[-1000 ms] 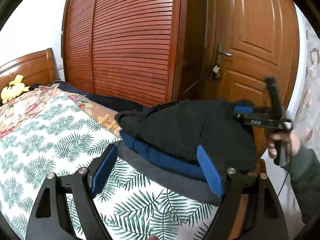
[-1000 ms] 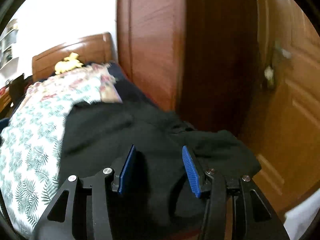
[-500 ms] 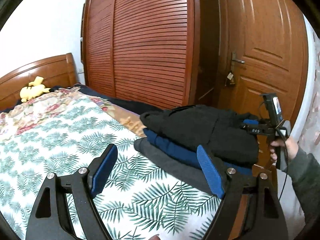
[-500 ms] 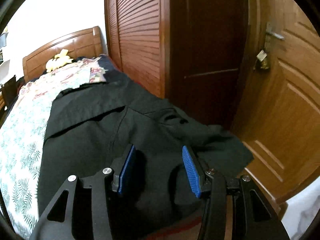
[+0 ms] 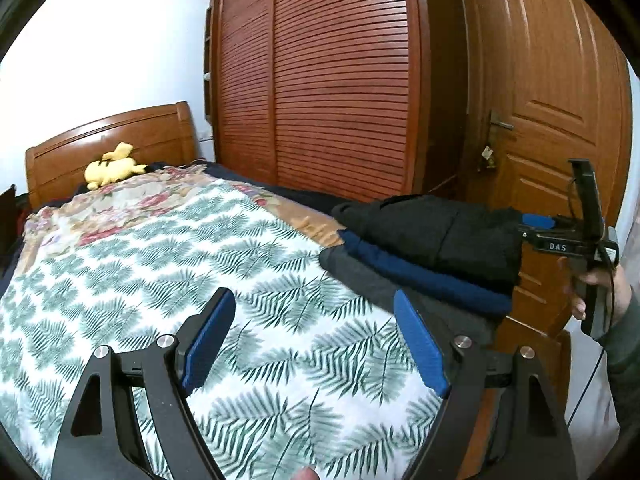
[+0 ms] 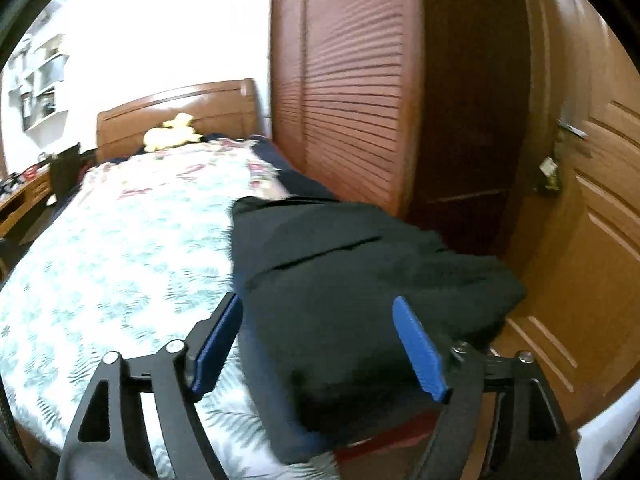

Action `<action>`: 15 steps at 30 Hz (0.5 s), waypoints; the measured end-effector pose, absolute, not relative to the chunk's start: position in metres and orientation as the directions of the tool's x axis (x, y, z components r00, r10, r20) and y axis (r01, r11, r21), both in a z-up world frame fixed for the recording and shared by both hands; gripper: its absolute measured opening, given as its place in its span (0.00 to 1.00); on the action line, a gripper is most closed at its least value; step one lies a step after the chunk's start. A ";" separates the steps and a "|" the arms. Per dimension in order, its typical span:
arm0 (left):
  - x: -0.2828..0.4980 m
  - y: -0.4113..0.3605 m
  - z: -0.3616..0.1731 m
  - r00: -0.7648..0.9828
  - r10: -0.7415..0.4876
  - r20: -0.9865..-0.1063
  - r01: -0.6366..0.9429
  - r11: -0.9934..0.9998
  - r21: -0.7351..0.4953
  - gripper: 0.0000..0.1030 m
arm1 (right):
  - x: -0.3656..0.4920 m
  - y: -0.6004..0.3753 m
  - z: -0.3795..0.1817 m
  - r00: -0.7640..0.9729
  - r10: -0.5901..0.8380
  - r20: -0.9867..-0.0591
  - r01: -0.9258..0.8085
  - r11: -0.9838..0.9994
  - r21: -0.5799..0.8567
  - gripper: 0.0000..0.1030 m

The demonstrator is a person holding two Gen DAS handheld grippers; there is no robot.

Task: Fold large clothes
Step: 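Open both tools and withdraw them from the stacked coat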

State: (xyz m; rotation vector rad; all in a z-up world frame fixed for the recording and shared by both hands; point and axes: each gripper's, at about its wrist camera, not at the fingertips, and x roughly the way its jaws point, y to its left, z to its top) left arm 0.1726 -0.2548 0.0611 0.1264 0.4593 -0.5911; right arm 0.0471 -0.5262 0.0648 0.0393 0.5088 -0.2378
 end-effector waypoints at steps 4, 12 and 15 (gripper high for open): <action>0.155 -0.228 0.057 0.744 -0.480 -0.465 0.538 0.843 -0.011 0.80 | 0.029 -0.486 0.053 0.868 -0.151 -0.473 0.172 0.985 0.000 0.81; 0.119 -0.177 0.048 0.781 -0.408 -0.474 0.459 0.888 -0.007 0.80 | 0.019 -0.417 0.035 0.875 -0.001 -0.485 0.022 0.999 0.037 0.82; 0.107 -0.155 0.042 0.788 -0.382 -0.483 0.427 0.904 -0.019 0.80 | 0.010 -0.387 0.027 0.869 0.058 -0.491 -0.042 0.998 0.045 0.82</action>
